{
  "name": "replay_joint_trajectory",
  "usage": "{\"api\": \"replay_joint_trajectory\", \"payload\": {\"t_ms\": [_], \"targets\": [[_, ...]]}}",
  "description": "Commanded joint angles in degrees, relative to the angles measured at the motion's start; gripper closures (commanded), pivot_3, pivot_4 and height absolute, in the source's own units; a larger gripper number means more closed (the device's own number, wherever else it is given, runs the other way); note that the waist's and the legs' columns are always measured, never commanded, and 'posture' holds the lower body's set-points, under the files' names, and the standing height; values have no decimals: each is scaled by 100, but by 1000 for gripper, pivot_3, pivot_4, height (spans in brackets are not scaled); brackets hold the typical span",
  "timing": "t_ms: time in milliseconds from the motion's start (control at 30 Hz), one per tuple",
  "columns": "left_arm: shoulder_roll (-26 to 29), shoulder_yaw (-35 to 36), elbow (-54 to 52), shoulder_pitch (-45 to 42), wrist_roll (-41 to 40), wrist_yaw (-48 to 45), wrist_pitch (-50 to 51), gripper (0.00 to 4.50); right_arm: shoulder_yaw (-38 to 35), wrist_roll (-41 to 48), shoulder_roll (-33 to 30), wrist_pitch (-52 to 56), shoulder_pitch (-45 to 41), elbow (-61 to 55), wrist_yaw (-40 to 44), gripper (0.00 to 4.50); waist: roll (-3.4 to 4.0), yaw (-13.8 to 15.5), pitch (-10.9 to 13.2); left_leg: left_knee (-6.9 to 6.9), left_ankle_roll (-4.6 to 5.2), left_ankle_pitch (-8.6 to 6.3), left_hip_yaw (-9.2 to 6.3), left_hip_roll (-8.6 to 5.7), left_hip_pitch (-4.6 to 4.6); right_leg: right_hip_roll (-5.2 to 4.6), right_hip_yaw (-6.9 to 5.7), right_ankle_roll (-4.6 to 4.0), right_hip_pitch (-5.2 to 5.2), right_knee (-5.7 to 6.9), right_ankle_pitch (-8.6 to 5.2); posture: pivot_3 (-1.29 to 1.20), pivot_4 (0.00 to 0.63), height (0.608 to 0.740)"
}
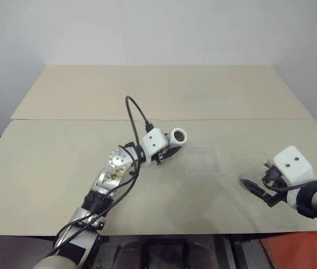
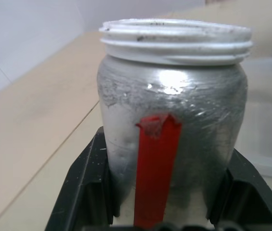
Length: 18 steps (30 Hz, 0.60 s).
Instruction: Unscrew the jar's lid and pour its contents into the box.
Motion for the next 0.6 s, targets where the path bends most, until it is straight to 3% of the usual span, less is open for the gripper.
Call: {"api": "replay_joint_trajectory", "payload": {"t_ms": [33,200,300,467,600], "targets": [[-103,-284,535,-594,852,865,-869,2542,-119,-3,212,-148,22,-376,-95,42,-1,10,1,1,0,0,0,0,0,0,0,0,0,0,0,0,150,740],[37,-1379,1791,-1605,2858,2557,-2879,2542,85,-223,109,-102,165,-590,-192,42,-4,103,2,0,2,-1,0,-5,-6,-4,-2,4,-1,-2,3,0,150,740],[133,-2427,2676,-2450,4578,4193,-3332,2542,84,-232,146,-47,101,-629,-224,42,-6,136,3,1,6,-4,1,-8,-16,-5,-4,11,-4,-3,7,0,150,740],[-286,-3674,4027,-3520,6273,6739,-2877,2542,41,-191,271,72,34,-724,-269,42,-15,140,9,4,18,-11,0,-10,-36,-6,-7,22,-12,-7,11,0,150,740],[-698,-4267,4708,-4012,6935,8112,-2510,2542,39,-143,298,60,89,-752,-347,42,-19,154,11,5,20,-12,-1,-13,-49,-8,-10,32,-19,-11,6,0,150,740]]}}
